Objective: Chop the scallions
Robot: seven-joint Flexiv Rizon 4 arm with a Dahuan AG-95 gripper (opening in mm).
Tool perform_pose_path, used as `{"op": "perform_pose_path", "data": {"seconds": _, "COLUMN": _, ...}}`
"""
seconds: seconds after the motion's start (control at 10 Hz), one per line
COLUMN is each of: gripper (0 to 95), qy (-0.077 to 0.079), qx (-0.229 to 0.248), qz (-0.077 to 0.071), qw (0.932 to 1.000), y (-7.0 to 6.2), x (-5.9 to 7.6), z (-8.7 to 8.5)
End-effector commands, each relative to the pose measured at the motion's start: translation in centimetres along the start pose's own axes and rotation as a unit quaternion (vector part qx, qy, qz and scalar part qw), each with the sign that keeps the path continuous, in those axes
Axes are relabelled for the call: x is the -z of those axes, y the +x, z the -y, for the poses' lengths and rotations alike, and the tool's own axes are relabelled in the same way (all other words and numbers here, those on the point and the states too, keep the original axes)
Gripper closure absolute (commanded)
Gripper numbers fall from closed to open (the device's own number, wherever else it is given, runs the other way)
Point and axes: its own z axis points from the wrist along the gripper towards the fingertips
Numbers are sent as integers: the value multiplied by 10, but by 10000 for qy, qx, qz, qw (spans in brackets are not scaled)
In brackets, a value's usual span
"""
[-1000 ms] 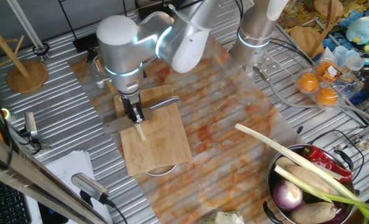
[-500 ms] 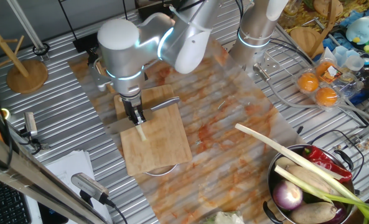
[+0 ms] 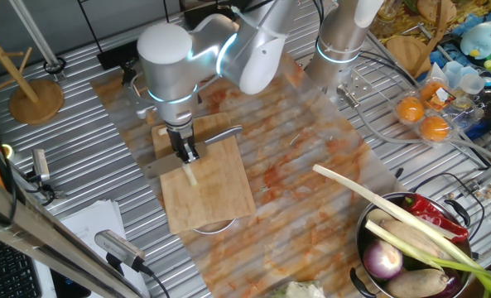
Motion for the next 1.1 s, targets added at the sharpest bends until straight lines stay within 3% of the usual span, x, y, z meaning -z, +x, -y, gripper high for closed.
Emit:
{"op": "perform_pose_path", "data": {"seconds": 0.1, "gripper": 950, "qy": 25, "qx": 58, "qz": 38, "qw": 10000, "y": 6, "x": -37, "z": 6}}
{"op": "perform_pose_path", "data": {"seconds": 0.6, "gripper": 950, "qy": 55, "qx": 46, "qz": 134, "qw": 9999, "y": -1, "x": -60, "z": 10}}
{"op": "perform_pose_path", "data": {"seconds": 0.9, "gripper": 950, "qy": 27, "qx": -73, "qz": 9, "qw": 10000, "y": -24, "x": -48, "z": 6}}
{"op": "perform_pose_path", "data": {"seconds": 1.1, "gripper": 950, "qy": 60, "qx": -108, "qz": 12, "qw": 9999, "y": -36, "x": -64, "z": 10}}
